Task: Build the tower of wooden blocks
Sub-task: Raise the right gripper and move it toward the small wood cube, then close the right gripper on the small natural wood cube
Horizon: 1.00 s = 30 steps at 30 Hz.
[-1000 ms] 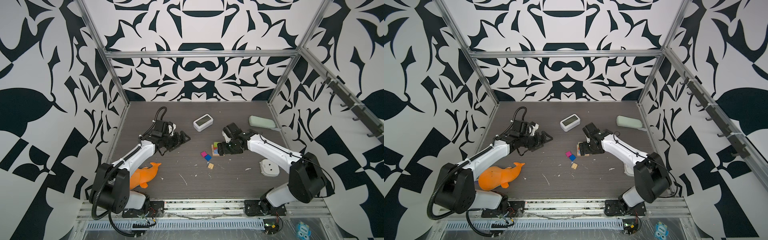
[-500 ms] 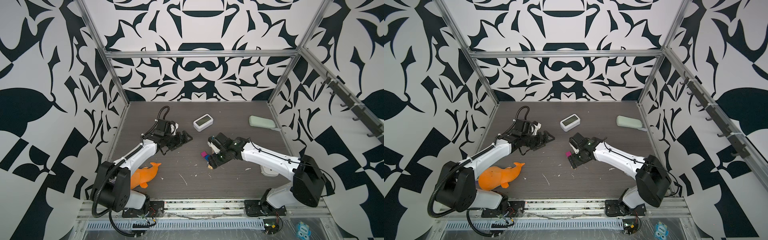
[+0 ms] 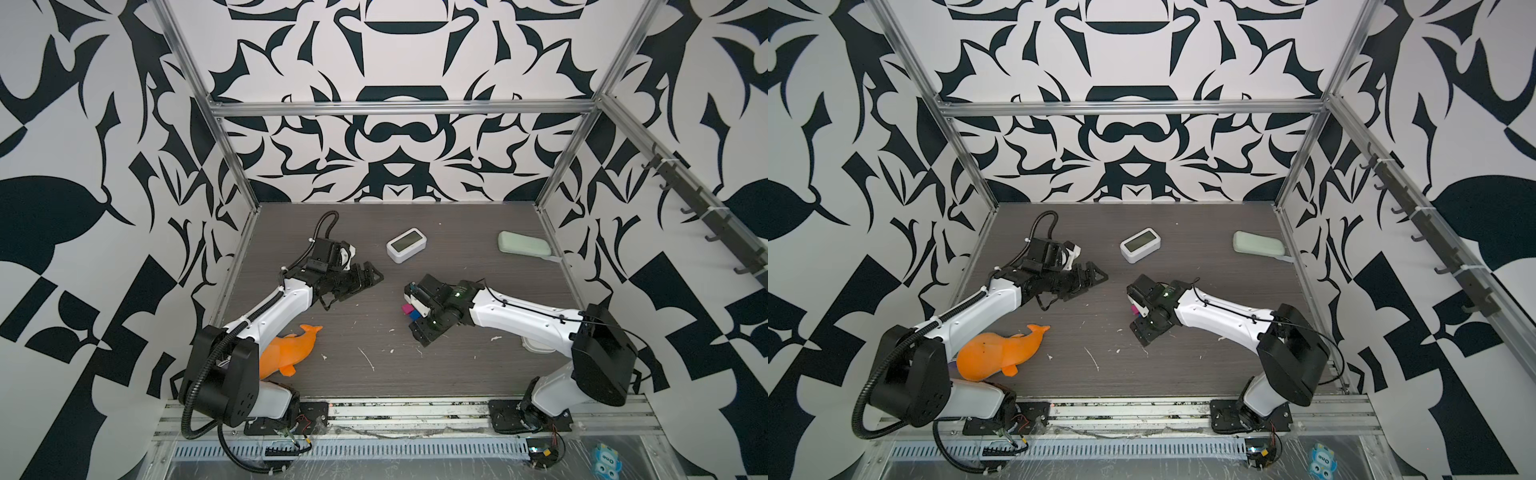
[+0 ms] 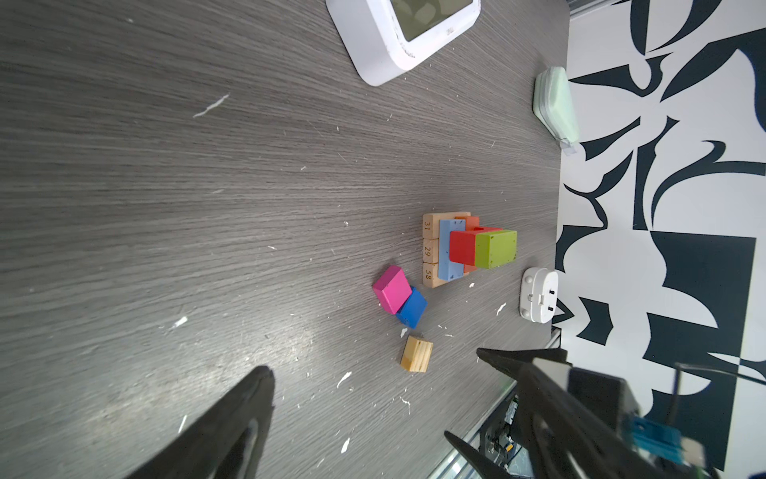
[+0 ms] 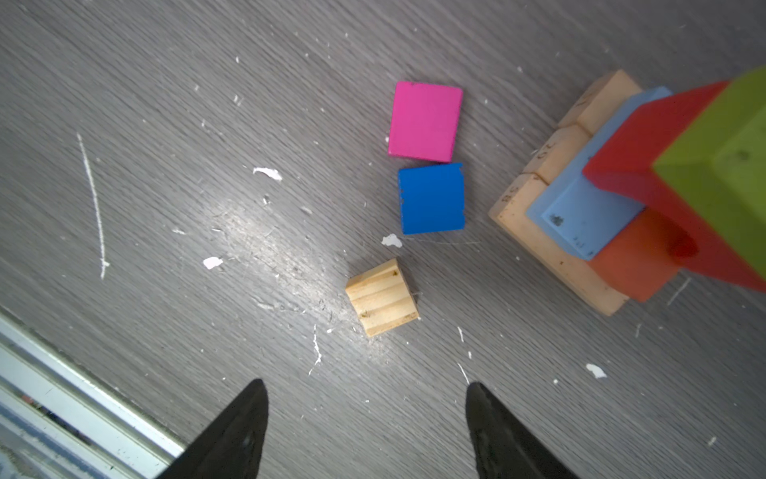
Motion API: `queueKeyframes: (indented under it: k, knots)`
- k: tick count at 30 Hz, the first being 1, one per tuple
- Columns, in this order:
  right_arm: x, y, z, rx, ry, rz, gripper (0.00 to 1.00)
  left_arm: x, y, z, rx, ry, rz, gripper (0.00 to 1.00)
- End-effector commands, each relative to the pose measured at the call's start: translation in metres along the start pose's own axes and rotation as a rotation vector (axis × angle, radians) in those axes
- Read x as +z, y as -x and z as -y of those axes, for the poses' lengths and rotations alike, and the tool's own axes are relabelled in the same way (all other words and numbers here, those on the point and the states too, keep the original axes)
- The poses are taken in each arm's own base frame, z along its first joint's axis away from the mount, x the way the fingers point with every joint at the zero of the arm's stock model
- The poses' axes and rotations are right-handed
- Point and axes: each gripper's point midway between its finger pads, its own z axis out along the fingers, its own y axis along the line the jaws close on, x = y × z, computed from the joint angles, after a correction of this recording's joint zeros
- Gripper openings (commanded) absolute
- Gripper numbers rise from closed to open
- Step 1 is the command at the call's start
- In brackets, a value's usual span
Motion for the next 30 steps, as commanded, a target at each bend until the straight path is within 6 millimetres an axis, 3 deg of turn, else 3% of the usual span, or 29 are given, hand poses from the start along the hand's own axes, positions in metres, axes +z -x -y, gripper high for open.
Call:
queueKeyframes:
  k: [1,30]
  knots:
    - [-0.002,0.009,-0.004,-0.039,0.006,0.037,0.78,-0.009,0.005,0.009,0.023,-0.003,0.020,0.94]
    - [0.043,0.014,-0.001,-0.139,-0.024,-0.044,0.69,-0.015,0.001,0.005,0.021,0.017,0.028,0.94]
